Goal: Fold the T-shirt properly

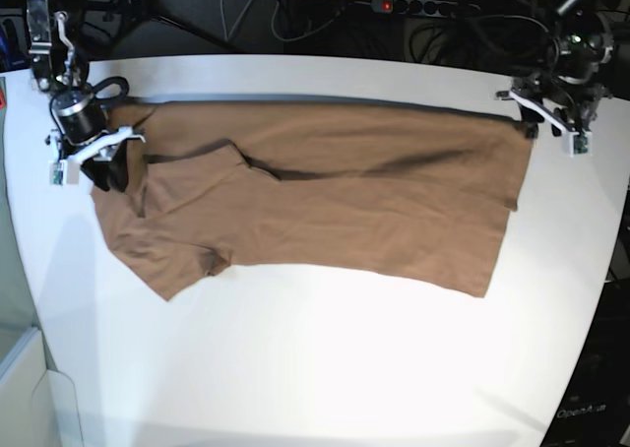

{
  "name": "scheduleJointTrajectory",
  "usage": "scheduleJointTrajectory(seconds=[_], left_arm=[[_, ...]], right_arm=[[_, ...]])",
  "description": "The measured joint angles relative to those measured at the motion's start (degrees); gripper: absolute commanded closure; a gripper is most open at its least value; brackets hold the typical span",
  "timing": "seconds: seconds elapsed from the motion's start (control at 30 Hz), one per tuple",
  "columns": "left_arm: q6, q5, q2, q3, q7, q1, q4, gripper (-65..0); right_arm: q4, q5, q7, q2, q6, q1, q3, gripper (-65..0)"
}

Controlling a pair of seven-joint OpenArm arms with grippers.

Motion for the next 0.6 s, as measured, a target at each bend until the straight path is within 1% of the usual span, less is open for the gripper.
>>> scheduleJointTrajectory(seconds=[0.1, 0.13, 0.2, 0.3, 0.37, 0.43, 0.47, 0.53, 0.6], left_arm=[[0.0, 0.0, 0.0, -0.1, 0.5, -2.7, 1.4, -28.1], [0.0, 0.0, -0.2, -0.1, 2.6, -4.0, 1.4, -28.1], [-0.2, 0.4, -1.5, 0.0, 8.0, -7.8, 1.3, -28.1], [0.0, 0.0, -4.9, 0.2, 10.7, -14.4, -0.7, -28.1], [0.2, 0.4, -6.6, 0.2, 10.8, -19.6, -5.4, -28.1], [-0.1, 2.1, -8.2, 0.3, 11.8, -24.0, -12.1, -28.2], [0.0, 3.3, -8.6, 0.2, 12.1, -26.4, -15.1, -28.2], [0.1, 5.1, -9.9, 0.4, 11.5, -30.6, -20.7, -28.2], [0.2, 7.0, -11.3, 1.9, 10.7, -34.1, -25.9, -28.2]], right_arm=[[0.5, 0.0, -0.1, 2.2, 0.2, 3.8, -0.3, -17.6], [0.6, -0.1, -1.4, 3.1, 0.2, 5.3, -0.5, -17.6], [0.6, -0.2, -6.4, 4.2, -0.1, 9.3, -0.8, -17.6], [0.3, -1.8, -13.7, 5.3, 0.3, 16.0, -2.3, -17.6], [-3.5, -4.6, -15.9, 4.9, 0.4, 22.1, -4.4, -17.6], [-9.2, -8.6, -18.4, 3.5, 0.9, 27.7, -7.8, -17.6], [-12.2, -10.1, -19.2, 2.6, 2.8, 29.9, -8.9, -17.6], [-16.9, -12.0, -20.4, 0.8, 7.8, 32.7, -10.1, -17.6], [-20.0, -15.5, -20.5, -0.7, 9.0, 34.2, -10.1, -17.7]])
